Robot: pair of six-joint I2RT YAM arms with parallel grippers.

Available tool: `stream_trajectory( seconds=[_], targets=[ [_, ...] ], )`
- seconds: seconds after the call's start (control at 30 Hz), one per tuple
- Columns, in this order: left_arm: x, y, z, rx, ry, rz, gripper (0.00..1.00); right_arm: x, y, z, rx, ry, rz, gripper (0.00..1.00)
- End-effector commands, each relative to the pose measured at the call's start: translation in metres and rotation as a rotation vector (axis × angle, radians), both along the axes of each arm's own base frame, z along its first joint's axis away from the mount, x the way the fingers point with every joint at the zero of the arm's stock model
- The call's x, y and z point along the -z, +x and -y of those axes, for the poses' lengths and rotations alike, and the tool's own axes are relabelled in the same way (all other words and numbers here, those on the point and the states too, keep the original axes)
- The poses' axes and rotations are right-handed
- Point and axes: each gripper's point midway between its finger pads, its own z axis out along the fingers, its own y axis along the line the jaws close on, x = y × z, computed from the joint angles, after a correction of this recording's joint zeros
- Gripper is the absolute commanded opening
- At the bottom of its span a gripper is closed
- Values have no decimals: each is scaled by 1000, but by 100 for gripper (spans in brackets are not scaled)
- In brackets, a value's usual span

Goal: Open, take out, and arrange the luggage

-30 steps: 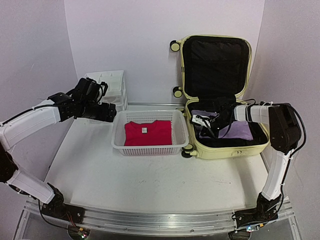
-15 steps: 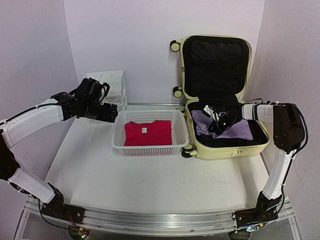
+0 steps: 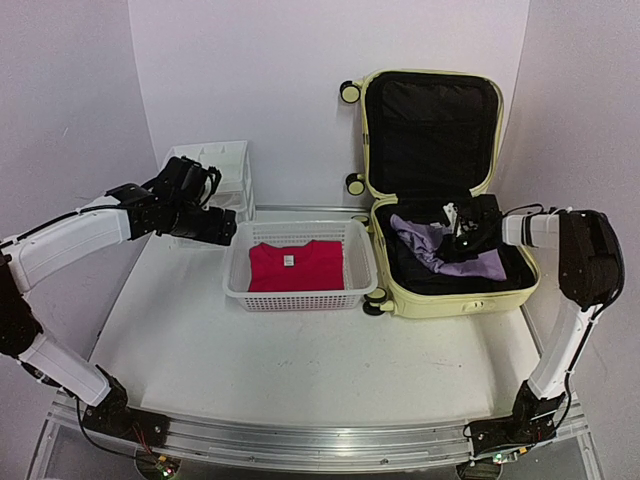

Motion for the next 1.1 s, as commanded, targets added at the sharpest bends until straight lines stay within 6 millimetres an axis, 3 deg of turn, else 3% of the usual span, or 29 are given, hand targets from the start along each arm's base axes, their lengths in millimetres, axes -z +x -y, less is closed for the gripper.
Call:
stream_trajectory(
  seconds=[0.0, 0.2, 0.27, 0.43, 0.6, 0.87, 1.07],
  targets=[
    [-25, 10, 3, -1, -24, 54, 91, -16, 8, 33, 251, 82, -7, 0],
    [-25, 10, 4, 1, -22, 55, 91, -18, 6, 51, 395, 180, -31, 0],
    [-24, 10, 4, 0, -24, 52, 91, -20, 6, 67, 456, 228, -49, 0],
    [-23, 10, 2, -8, -28, 48, 91, -19, -4, 61, 460, 319, -105, 2],
    [-21, 11, 6, 3, -30, 42, 91, -21, -9, 49, 409, 359, -175, 32],
    [-19, 11, 6, 6, -29, 36, 91, -76, -14, 38, 221, 302, -151, 95],
    [-19, 12, 9, 21, -22, 37, 91, -95, 14, 38, 261, 269, -186, 98]
  ],
)
